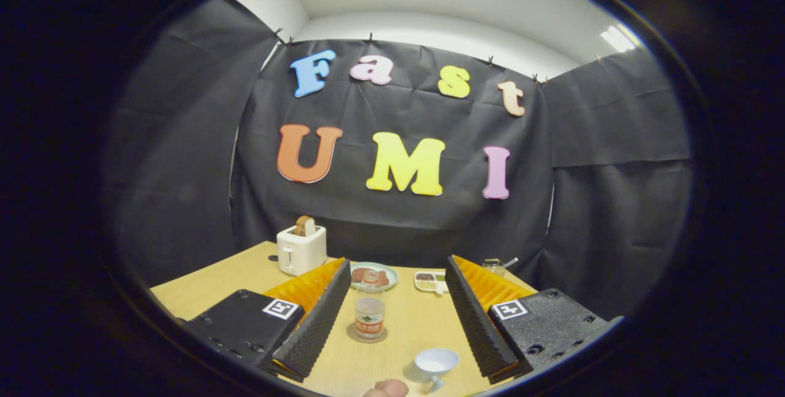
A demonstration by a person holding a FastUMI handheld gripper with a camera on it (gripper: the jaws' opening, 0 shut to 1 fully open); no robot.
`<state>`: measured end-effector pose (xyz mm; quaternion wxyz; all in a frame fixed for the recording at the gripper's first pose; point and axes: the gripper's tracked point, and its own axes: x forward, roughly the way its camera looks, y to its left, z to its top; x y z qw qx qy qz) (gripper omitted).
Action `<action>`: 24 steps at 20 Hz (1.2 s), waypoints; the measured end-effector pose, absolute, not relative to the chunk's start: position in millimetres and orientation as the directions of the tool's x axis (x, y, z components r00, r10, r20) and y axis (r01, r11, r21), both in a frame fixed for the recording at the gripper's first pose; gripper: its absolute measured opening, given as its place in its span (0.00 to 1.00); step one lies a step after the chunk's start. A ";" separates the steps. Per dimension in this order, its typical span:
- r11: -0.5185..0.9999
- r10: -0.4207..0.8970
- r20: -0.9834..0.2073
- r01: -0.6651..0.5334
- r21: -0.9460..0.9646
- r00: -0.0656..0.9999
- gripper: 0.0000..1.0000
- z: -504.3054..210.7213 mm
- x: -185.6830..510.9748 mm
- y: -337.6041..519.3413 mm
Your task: Take the bottle from table, then pour the juice into the cup, finally place the bottle on the coaster
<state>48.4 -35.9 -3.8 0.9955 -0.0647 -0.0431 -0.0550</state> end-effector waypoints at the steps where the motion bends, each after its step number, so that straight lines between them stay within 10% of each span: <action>1: 0.988 -0.096 0.097 0.106 -0.109 0.991 0.99 -4.5 35.0 -37.9; 24: 0.987 -0.110 0.153 0.125 -0.098 0.982 1.00 84.5 -22.5 -220.3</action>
